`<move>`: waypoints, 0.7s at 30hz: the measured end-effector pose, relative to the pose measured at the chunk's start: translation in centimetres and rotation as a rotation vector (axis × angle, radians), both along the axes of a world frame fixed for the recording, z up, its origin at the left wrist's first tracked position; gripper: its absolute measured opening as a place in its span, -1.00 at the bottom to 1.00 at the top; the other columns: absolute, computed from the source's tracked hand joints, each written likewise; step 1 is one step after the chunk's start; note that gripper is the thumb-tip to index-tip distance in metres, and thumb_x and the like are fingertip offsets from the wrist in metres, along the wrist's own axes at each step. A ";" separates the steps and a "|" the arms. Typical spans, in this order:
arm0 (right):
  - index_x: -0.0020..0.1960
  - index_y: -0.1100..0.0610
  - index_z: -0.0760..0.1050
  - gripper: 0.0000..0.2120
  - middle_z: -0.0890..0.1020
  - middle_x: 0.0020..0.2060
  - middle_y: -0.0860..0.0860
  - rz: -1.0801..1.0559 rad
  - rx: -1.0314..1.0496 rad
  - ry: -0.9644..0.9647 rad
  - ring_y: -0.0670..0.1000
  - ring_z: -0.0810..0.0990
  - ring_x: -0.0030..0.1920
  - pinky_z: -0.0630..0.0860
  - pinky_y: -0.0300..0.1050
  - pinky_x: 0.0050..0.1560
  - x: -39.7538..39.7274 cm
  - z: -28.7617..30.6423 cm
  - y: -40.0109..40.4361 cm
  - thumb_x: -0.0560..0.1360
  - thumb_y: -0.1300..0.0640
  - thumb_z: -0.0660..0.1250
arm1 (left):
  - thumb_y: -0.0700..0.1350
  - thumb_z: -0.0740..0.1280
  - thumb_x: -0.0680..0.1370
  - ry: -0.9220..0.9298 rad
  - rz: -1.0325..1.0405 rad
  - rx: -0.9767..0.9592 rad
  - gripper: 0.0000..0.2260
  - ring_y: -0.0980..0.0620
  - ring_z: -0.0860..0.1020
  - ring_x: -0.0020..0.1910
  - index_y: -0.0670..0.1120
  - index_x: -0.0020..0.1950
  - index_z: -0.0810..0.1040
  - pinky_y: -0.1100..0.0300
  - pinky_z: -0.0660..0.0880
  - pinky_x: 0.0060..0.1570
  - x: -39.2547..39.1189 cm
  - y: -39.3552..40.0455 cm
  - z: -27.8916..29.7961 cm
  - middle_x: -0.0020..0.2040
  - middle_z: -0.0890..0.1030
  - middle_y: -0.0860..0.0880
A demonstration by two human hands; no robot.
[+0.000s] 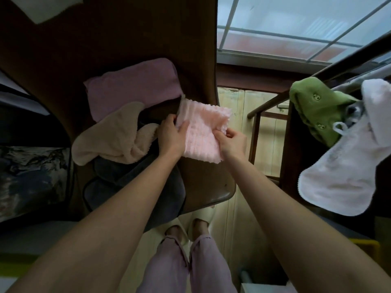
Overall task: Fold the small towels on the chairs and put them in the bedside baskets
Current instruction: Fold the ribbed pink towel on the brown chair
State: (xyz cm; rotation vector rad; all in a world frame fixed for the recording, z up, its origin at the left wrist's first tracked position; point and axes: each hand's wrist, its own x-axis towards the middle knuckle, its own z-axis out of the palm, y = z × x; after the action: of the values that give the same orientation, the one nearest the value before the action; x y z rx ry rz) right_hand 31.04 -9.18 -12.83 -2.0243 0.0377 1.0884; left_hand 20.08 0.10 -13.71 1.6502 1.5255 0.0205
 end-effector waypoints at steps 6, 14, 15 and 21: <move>0.37 0.08 0.34 -0.57 0.36 0.38 0.07 0.311 -0.124 -0.617 0.09 0.32 0.41 0.27 -0.06 0.43 -1.1 -0.8 0.5 0.56 0.00 0.31 | 0.07 0.25 0.61 -0.130 0.051 -0.010 -0.60 -0.01 0.54 0.12 -0.12 0.37 0.40 0.13 0.48 0.07 -0.6 0.2 -0.2 0.21 0.55 -0.10; 0.60 0.06 -0.18 -0.40 -0.17 0.57 0.11 1.121 -0.073 -0.943 0.05 -0.26 0.56 -0.21 0.09 0.55 -3.1 -3.8 -0.2 0.67 -0.17 -0.09 | -0.03 0.17 0.65 -0.182 0.047 0.011 -0.72 0.19 0.48 -0.04 -0.11 0.32 0.45 0.50 0.39 -0.17 -3.2 0.9 1.4 0.07 0.52 0.06; 0.59 0.06 -0.22 -0.39 -0.21 0.57 0.11 1.149 -0.121 -0.924 0.05 -0.29 0.55 -0.23 0.09 0.54 -3.1 -4.3 -0.2 0.67 -0.18 -0.11 | -0.03 0.17 0.66 -0.183 0.051 0.029 -0.73 0.19 0.49 -0.01 -0.09 0.31 0.46 0.50 0.40 -0.13 -3.9 1.0 1.8 0.08 0.52 0.07; 0.59 0.07 -0.20 -0.40 -0.20 0.57 0.13 1.161 -0.191 -0.877 0.07 -0.30 0.55 -0.28 0.08 0.54 -3.4 -2.5 1.1 0.67 -0.16 -0.11 | -0.09 0.23 0.64 -0.239 0.104 0.096 -0.81 0.17 0.53 0.00 -0.11 0.19 0.54 0.52 0.41 -0.07 -10.3 1.9 4.2 0.04 0.59 0.05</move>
State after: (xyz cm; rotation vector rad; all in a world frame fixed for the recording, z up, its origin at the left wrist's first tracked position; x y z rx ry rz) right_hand 27.63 -8.08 -15.34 -2.5372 -1.6875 0.6697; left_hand 9.73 1.96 -9.51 1.5782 1.4434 0.3406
